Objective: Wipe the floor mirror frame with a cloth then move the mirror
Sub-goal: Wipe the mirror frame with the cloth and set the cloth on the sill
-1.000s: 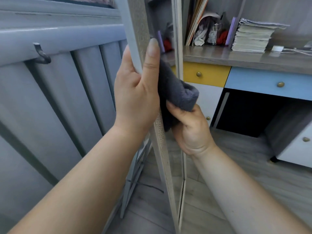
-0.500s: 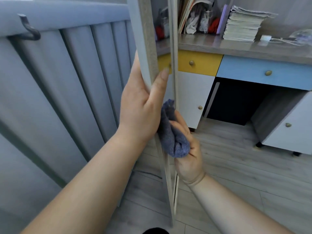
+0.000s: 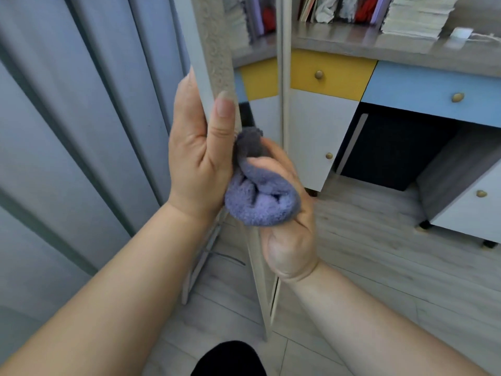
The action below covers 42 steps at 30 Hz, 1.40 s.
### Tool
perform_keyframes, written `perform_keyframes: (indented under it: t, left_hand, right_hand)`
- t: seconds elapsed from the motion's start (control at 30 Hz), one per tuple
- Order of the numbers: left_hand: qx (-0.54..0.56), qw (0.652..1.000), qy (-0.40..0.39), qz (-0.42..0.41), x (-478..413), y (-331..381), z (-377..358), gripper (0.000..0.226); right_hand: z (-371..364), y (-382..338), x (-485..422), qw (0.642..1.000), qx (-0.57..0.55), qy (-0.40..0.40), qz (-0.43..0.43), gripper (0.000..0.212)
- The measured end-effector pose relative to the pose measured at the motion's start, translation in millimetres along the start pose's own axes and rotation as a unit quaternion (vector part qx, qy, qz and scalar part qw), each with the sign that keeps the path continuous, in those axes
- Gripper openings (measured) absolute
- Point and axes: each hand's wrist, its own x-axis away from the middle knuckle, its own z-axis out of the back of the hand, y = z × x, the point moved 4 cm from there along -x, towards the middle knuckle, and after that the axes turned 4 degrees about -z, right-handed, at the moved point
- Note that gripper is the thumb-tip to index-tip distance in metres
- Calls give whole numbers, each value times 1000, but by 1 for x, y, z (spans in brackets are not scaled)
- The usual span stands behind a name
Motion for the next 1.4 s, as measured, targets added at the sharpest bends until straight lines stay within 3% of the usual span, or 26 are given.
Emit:
perform_keyframes:
  t: [0.17, 0.2, 0.3, 0.43, 0.53, 0.67, 0.8, 0.9, 1.0, 1.07, 1.13, 1.27, 1.33, 1.4]
  left_hand:
    - [-7, 999, 18, -35, 4, 1, -2, 43]
    - [-16, 999, 21, -39, 5, 1, -2, 40]
    - [-82, 996, 17, -41, 13, 1, -4, 40]
    - [-170, 981, 82, -54, 41, 4, -2, 42]
    - [-117, 985, 125, 17, 65, -1, -3, 36]
    - [36, 973, 152, 172, 83, -8, -15, 30]
    - [38, 969, 115, 217, 79, -10, -21, 49]
    - [36, 962, 91, 256, 80, -13, -26, 50]
    - [-3, 961, 92, 261, 81, -16, -27, 24]
    - [-24, 963, 95, 249, 81, -21, -26, 4]
    - [-34, 964, 106, 242, 81, -25, -25, 7]
    - [-27, 970, 99, 221, 80, -26, -28, 11]
    - [-32, 971, 92, 217, 81, -27, -28, 9]
    - [-43, 971, 92, 219, 82, -31, -28, 11]
  right_hand:
    - [31, 38, 41, 979, 167, -93, 72, 19]
    - [42, 52, 52, 976, 188, -96, 53, 18]
    - [67, 79, 75, 982, 142, -65, -110, 10]
    - [77, 73, 61, 969, 23, 77, -233, 14]
    - [59, 45, 18, 981, -84, 98, -145, 21]
    - [25, 32, -18, 993, -62, 52, -84, 57]
    - [40, 72, 6, 980, -1, 78, -185, 36]
    - [59, 94, 31, 951, -3, 113, -287, 27]
    - [47, 79, 17, 958, -44, 62, -277, 25]
    - [40, 63, -12, 981, 1, 38, -190, 53]
    - [36, 54, -43, 986, 60, 39, -151, 71]
    - [45, 56, -90, 975, 66, 80, -196, 80]
    - [62, 73, -110, 966, 59, 120, -220, 78]
    - [85, 99, -126, 955, 77, 165, -236, 61]
